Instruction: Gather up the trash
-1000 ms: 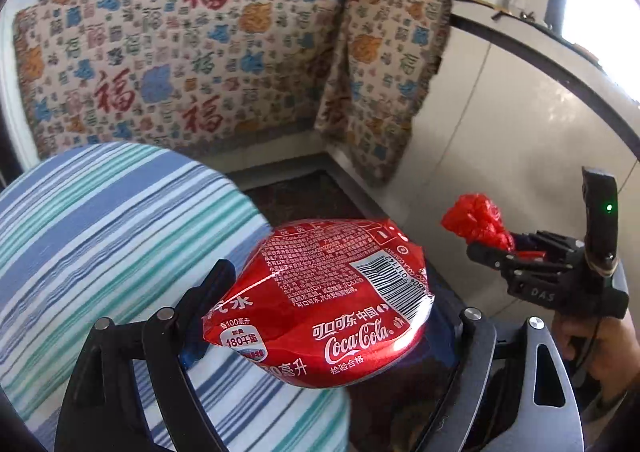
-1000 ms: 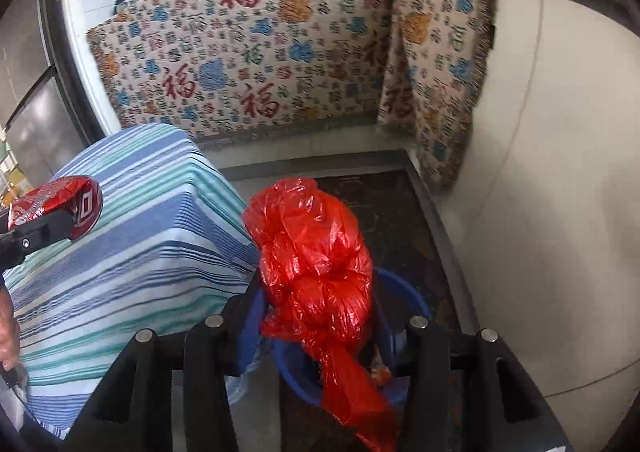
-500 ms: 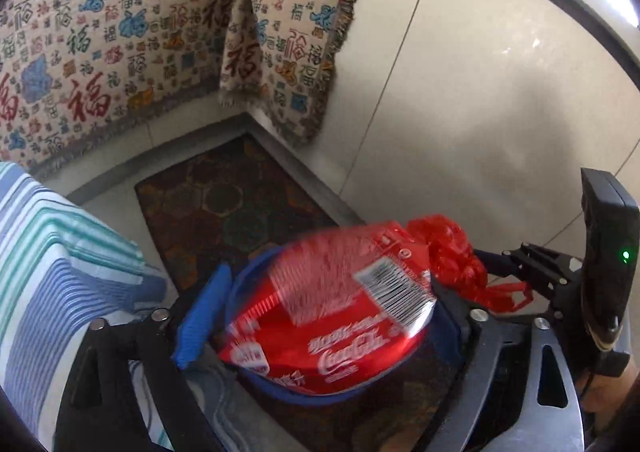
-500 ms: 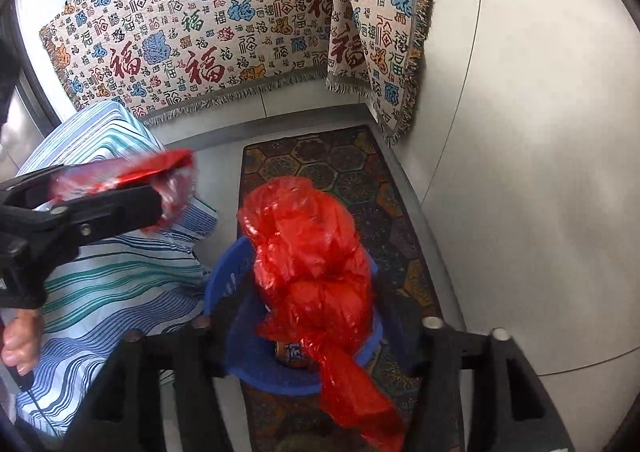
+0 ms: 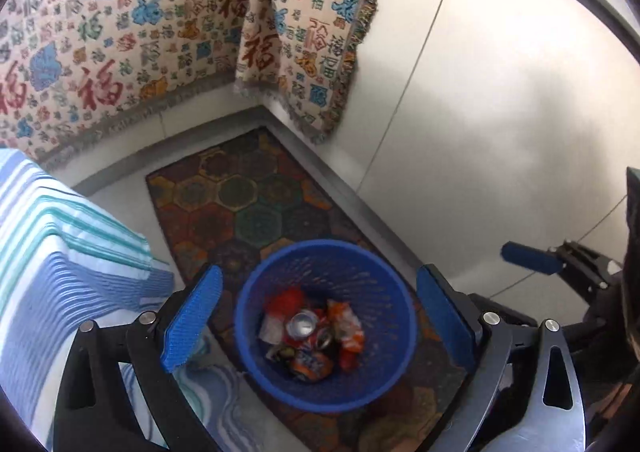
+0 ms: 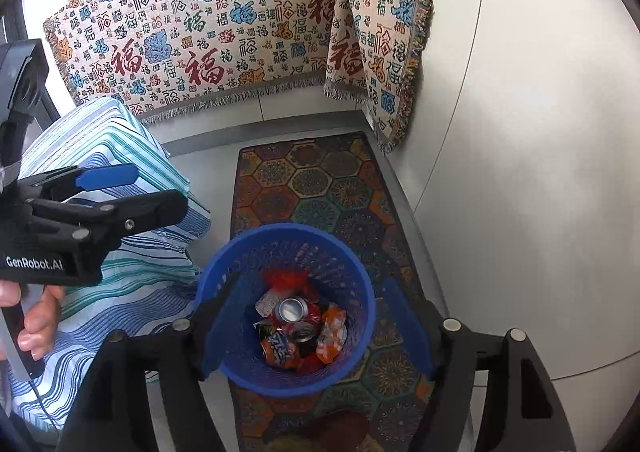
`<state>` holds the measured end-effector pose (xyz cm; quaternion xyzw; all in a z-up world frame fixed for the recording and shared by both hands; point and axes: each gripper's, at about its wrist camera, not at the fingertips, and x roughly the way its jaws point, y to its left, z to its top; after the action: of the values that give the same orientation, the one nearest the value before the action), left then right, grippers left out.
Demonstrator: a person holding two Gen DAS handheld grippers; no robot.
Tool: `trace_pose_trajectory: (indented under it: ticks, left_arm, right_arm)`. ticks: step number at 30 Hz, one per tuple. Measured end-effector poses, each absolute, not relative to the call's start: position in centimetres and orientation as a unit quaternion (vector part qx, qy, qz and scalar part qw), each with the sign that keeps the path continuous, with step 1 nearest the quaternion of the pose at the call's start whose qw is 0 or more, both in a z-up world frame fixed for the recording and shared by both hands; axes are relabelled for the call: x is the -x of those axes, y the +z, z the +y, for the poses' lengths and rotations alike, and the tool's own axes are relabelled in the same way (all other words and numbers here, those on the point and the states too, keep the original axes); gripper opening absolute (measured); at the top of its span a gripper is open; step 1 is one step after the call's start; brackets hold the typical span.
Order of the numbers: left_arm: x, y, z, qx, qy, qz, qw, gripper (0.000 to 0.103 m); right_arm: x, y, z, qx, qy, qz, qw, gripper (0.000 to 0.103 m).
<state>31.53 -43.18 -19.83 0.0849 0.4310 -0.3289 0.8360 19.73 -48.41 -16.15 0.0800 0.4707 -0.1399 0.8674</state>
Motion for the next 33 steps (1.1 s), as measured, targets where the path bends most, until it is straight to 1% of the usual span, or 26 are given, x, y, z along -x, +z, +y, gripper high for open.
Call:
trace_pose_trajectory:
  ticks: [3, 6, 10, 11, 13, 14, 16, 17, 23, 33]
  left_arm:
    - [-30.6, -18.9, -42.5, -0.088, -0.309, 0.429, 0.844, 0.098]
    - [-29.3, -18.1, -41.9, -0.097, -0.289, 0.429, 0.85, 0.098]
    - [-27.0, -17.4, -40.4, -0.088, -0.285, 0.431, 0.852, 0.099]
    - [-26.5, -17.2, -40.1, -0.087, -0.285, 0.431, 0.852, 0.101]
    - [-25.2, -16.9, -39.7, -0.096, -0.281, 0.426, 0.855, 0.102]
    - [-24.6, -16.8, -39.5, -0.11, -0.275, 0.423, 0.857, 0.102]
    - [-23.9, -16.7, -39.6, -0.13, -0.261, 0.418, 0.861, 0.103]
    - [-23.7, -16.6, -39.3, -0.129, -0.255, 0.417, 0.863, 0.103]
    - [-23.2, -16.2, -38.0, -0.127, -0.23, 0.417, 0.87, 0.102]
    - [-22.9, -16.1, -38.2, -0.133, -0.217, 0.411, 0.876, 0.103]
  right_arm:
    - [-18.9, -15.5, -48.3, -0.088, -0.154, 0.47, 0.864, 0.075]
    - [-17.3, -14.7, -48.1, -0.096, -0.175, 0.468, 0.861, 0.082]
    - [-15.0, -13.6, -47.8, -0.105, -0.205, 0.465, 0.855, 0.082]
    - [-14.4, -13.2, -47.7, -0.107, -0.212, 0.462, 0.855, 0.083]
    - [-13.1, -12.6, -47.2, -0.112, -0.223, 0.452, 0.856, 0.092]
    - [-12.5, -12.5, -47.0, -0.115, -0.226, 0.448, 0.857, 0.093]
    - [-11.4, -12.1, -46.4, -0.119, -0.23, 0.439, 0.86, 0.1]
    - [-11.1, -12.0, -46.2, -0.122, -0.23, 0.436, 0.861, 0.102]
    - [-11.1, -11.8, -45.0, -0.116, -0.219, 0.432, 0.867, 0.102]
    - [-11.2, -11.8, -44.5, -0.11, -0.219, 0.432, 0.868, 0.102]
